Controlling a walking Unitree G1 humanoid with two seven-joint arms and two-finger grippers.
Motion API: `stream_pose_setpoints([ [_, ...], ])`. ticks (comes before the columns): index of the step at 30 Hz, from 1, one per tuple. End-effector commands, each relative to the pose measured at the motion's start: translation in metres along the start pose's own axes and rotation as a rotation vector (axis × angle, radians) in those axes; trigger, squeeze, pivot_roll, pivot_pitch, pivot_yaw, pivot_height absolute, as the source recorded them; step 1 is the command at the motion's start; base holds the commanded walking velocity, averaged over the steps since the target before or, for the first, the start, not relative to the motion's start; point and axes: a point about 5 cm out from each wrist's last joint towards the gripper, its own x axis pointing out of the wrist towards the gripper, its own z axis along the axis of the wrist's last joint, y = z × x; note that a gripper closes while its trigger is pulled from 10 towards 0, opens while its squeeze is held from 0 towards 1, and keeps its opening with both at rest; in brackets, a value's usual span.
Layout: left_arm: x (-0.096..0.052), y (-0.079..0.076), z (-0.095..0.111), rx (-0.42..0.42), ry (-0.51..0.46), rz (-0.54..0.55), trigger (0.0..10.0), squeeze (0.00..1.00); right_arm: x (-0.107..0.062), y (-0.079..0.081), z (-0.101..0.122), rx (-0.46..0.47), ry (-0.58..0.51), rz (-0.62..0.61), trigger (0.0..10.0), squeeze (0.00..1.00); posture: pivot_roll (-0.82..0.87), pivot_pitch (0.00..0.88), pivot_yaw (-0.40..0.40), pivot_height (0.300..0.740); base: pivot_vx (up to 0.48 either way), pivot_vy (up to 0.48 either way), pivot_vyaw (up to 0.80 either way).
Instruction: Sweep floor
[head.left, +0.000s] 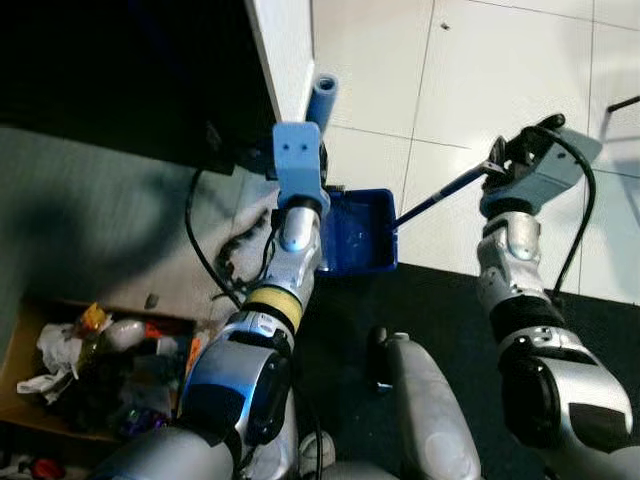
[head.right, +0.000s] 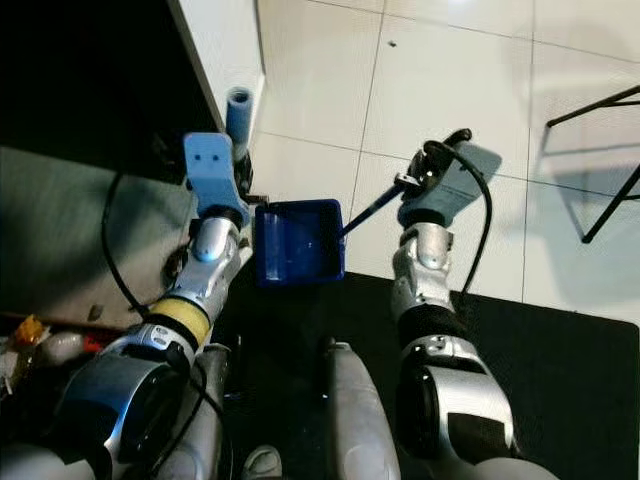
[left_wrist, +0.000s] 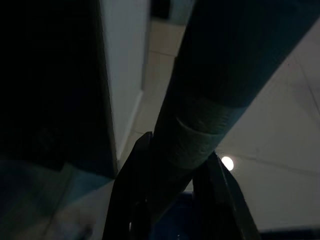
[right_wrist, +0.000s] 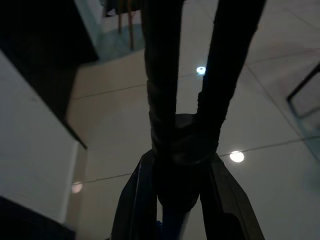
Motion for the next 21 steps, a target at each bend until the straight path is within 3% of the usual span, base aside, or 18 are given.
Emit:
stream_pose_setpoints([
  [1,-0.013,-0.071,-0.003,-0.275,0.079,-0.085,10.0,0.00,-0.007,-0.007,-0.016,0.008,0.079,-0.031,10.0,0.00,-0.02,0.398,-0.005,0.740,0.000,0.000,0.00],
  [4,-0.006,-0.084,0.031,-0.356,0.006,-0.146,10.0,0.00,-0.005,-0.008,-0.015,0.008,0.078,-0.036,10.0,0.00,-0.01,0.390,-0.002,0.740,0.000,0.000,0.00],
  [8,0.000,-0.079,0.055,-0.420,-0.052,-0.209,10.0,0.00,-0.005,-0.007,-0.014,0.011,0.075,-0.037,10.0,0.00,-0.01,0.388,0.000,0.740,0.000,0.000,0.00],
  [10,0.012,-0.059,0.073,-0.443,-0.075,-0.200,10.0,0.00,-0.004,-0.006,-0.014,0.013,0.076,-0.035,10.0,0.00,-0.01,0.387,-0.003,0.740,0.000,0.000,0.00],
  [13,0.015,-0.053,0.077,-0.443,-0.078,-0.190,10.0,0.00,-0.004,-0.006,-0.014,0.014,0.076,-0.035,10.0,0.00,0.00,0.388,-0.005,0.740,0.000,0.000,0.00],
  [17,0.032,0.000,0.099,-0.323,-0.173,0.080,10.0,0.00,-0.003,-0.003,-0.015,0.019,0.084,-0.023,10.0,0.00,0.01,0.381,-0.012,0.740,0.000,0.000,0.00],
  [21,0.035,0.014,0.113,-0.323,-0.199,0.113,10.0,0.00,-0.002,0.001,-0.015,0.023,0.086,-0.016,10.0,0.00,0.01,0.375,-0.013,0.740,0.000,0.000,0.00],
])
